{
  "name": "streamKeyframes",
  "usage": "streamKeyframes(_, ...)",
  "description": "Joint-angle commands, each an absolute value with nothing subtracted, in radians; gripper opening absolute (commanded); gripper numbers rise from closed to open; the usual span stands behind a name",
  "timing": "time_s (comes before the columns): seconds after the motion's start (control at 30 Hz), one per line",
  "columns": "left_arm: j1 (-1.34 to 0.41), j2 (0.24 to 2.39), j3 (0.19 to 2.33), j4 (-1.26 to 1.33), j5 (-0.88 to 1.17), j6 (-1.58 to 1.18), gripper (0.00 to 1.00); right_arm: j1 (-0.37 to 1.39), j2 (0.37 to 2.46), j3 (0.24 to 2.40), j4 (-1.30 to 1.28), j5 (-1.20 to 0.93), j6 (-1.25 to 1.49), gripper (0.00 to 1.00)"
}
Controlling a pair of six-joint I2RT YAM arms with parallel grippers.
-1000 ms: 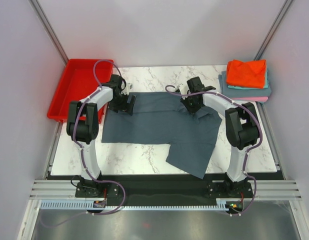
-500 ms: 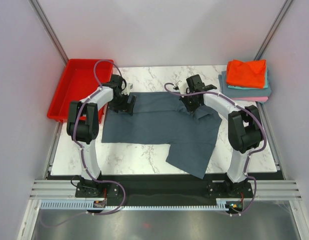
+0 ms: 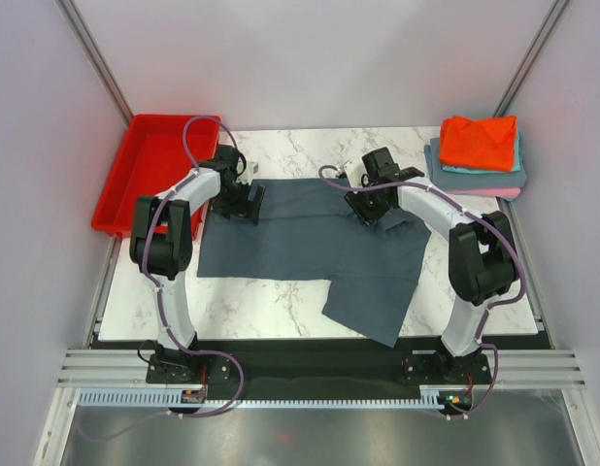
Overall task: Fold and stack the t-shirts
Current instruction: Fold the tshirt
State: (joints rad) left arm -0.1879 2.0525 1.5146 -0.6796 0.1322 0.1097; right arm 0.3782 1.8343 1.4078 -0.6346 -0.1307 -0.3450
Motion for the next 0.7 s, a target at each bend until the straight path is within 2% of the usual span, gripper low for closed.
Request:
streamKeyframes(0.0,-0.198,2.062,1.54,-0.678,0.132,0.121,0.99,0.394,1.841,1.373,-0.552,-0.06,-0.423,0.49)
streamKeyframes(0.47,-0.199,2.049,1.531,-0.678,0.107,0.13,0.99,0.437,1.931,1.378,-0.442,0.046,-0.479,0.48)
streamKeyframes(0.67,-0.199,2.054,1.534,-0.678,0.107,0.129,0.99,0.452,1.924,1.365,-0.414,0.116,-0.502,0.39)
